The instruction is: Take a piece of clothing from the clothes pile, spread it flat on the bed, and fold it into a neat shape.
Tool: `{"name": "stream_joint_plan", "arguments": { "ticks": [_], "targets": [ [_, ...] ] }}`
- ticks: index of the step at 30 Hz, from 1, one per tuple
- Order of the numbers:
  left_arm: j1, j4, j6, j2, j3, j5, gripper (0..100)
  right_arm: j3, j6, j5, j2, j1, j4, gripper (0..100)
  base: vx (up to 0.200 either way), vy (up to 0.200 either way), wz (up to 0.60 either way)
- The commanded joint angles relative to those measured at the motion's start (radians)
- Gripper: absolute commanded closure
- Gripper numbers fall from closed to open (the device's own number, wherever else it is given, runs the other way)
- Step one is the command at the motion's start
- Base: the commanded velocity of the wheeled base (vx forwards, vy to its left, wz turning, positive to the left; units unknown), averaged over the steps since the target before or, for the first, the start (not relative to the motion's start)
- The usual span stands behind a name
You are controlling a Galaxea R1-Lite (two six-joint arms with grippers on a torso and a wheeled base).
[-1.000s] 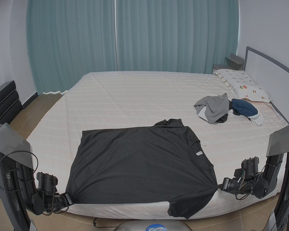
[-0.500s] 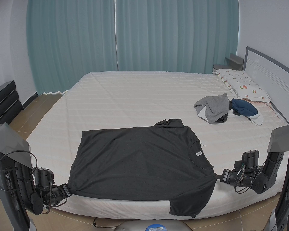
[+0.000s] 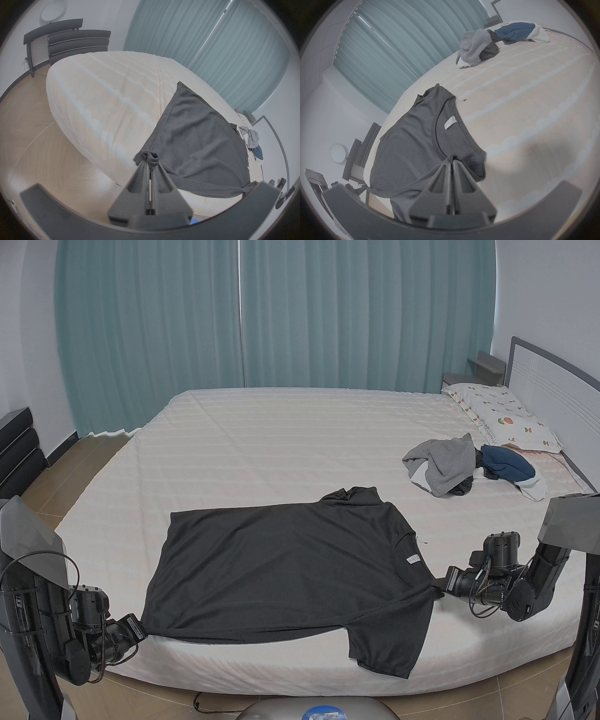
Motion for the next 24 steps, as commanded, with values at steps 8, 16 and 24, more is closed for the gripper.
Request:
{"name": "stream_joint_plan", "arguments": {
  "ticks": [8,16,24],
  "targets": [
    [0.000,0.000,-0.001,0.014,0.003,-0.001,100,0.139,0.046,0.102,-0.080,-0.014,-0.045,0,0.000,0.000,0.00],
    [-0.003,0.000,-0.001,0.012,0.015,-0.003,100,0.289,0.024,0.157,-0.080,0.055,-0.107,0,0.000,0.000,0.00],
    [-0.003,0.000,-0.001,0.014,0.014,-0.006,100,0.305,0.010,0.145,0.023,0.141,-0.195,0,0.000,0.000,0.00]
  ]
}}
